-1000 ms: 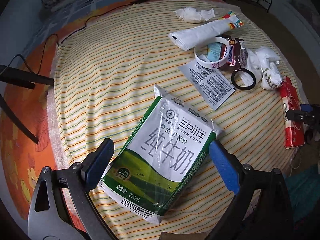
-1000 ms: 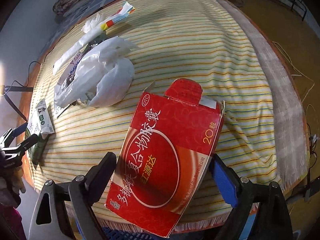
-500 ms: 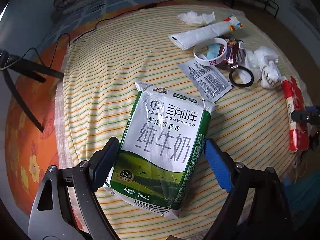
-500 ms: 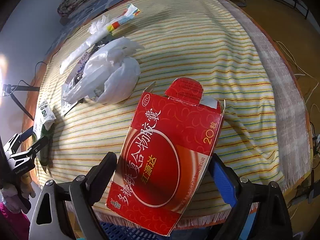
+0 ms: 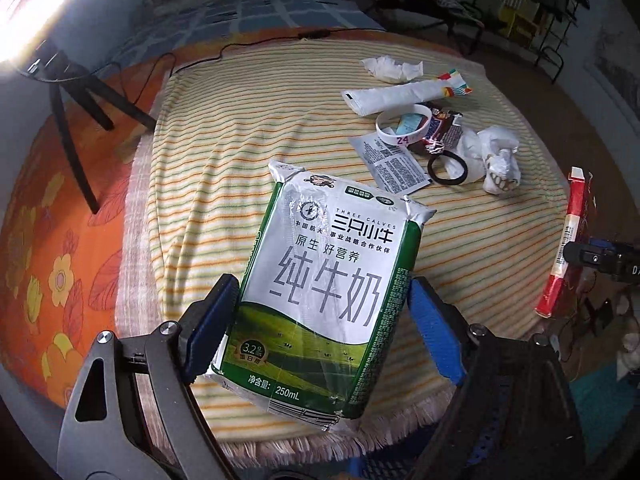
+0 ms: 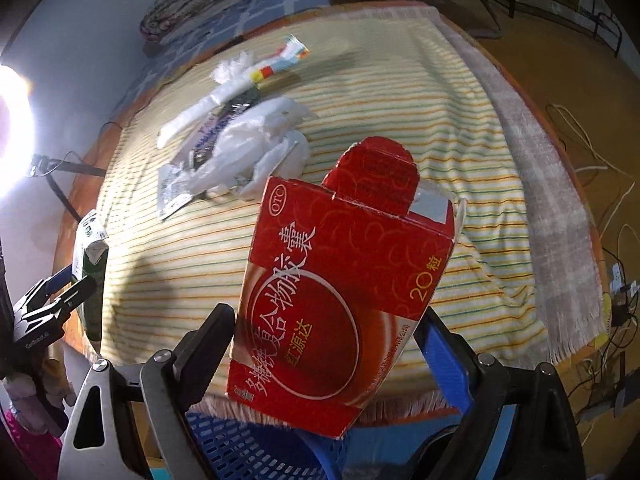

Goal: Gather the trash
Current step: 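Carry the milk carton and red box to the blue basket and release both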

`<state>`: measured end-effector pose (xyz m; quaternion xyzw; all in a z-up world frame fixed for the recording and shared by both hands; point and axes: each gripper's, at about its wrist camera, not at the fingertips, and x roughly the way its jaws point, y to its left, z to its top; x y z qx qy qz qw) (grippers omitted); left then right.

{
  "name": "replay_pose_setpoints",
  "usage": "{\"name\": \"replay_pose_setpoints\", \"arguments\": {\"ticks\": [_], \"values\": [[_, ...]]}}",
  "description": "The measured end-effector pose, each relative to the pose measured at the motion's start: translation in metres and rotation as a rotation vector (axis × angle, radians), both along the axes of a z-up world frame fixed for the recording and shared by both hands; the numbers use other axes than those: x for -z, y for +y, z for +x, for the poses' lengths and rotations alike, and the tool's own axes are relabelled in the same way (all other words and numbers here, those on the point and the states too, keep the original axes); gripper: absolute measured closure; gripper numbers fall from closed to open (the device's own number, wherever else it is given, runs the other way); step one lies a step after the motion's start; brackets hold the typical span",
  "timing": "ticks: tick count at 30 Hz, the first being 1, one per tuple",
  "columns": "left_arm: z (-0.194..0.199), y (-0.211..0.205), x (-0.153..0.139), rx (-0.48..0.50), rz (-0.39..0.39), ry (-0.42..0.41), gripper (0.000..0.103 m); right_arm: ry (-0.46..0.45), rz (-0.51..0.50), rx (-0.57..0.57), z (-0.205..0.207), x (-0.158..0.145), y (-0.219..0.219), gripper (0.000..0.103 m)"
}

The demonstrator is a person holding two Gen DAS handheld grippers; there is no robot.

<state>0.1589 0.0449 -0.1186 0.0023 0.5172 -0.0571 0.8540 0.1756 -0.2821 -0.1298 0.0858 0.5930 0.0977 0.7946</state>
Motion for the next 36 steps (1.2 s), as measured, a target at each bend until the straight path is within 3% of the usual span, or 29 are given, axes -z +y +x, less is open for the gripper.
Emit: {"name": "replay_pose_setpoints", "arguments": {"ticks": [11,18,36], "values": [[-0.047,-0.020,-0.023,0.007,-0.050,-0.053,0.015,-0.117,-0.017,-0.090,-0.037,-0.035,0.016,0.012],[-0.081,-0.040,-0.022,0.025,-0.084,-0.060,0.015,-0.158,-0.035,-0.169,-0.070,-0.050,0.030,0.012],[-0.148,-0.073,0.030,0.033,-0.091,0.040,0.015,-0.059,-0.010,-0.256,-0.148,-0.014,0.043,0.012]]}}
